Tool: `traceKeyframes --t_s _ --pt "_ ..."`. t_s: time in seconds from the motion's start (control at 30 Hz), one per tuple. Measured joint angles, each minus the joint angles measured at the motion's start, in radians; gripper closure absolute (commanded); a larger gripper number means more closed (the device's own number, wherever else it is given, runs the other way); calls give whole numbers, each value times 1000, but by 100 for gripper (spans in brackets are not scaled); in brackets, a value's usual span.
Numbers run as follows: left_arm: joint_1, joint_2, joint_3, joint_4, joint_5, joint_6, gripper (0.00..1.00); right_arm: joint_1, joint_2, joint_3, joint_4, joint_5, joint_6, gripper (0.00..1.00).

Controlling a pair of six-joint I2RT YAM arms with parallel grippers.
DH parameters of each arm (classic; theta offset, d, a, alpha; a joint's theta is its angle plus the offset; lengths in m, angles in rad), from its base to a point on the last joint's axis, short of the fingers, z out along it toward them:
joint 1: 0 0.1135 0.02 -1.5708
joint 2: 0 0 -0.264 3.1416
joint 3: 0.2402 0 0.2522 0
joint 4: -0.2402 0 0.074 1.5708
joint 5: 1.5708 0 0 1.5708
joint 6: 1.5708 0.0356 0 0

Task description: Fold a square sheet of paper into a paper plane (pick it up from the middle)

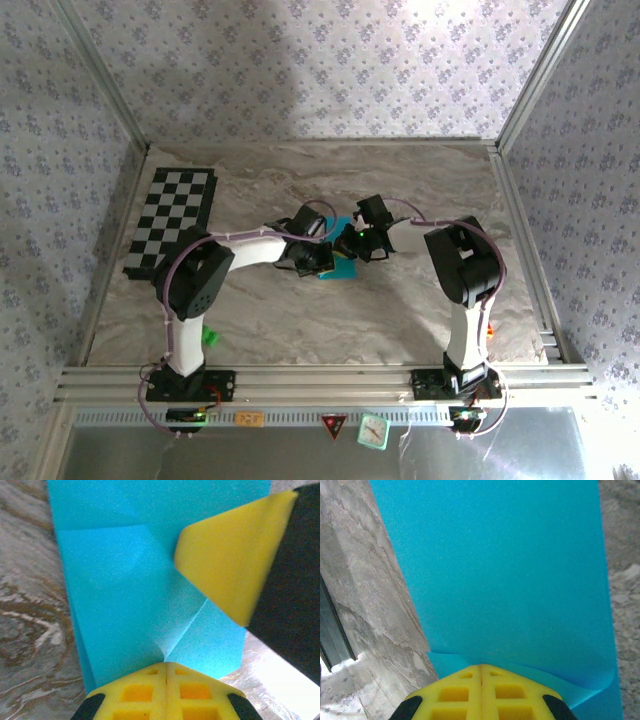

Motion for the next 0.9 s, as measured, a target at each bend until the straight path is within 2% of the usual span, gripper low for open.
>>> traceKeyframes --t_s 0.5,0.9 --pt "0 0 1 -8 -21 0 97 -2 3 1 0 -3 -1 95" --pt "34 -39 -122 152 47 -62 97 -9 10 1 2 -23 -5 95"
